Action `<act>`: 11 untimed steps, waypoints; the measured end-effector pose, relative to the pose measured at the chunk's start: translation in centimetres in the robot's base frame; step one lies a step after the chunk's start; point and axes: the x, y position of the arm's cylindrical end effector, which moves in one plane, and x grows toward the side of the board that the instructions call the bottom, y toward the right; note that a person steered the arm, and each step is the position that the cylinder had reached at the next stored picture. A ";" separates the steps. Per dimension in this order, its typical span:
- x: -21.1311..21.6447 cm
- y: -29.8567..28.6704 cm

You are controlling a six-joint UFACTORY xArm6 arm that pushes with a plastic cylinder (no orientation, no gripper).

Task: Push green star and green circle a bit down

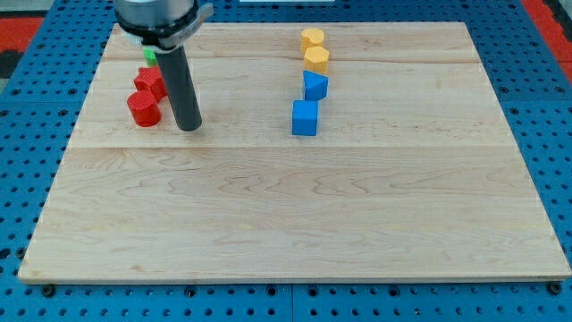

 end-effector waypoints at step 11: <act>-20.9 -7.0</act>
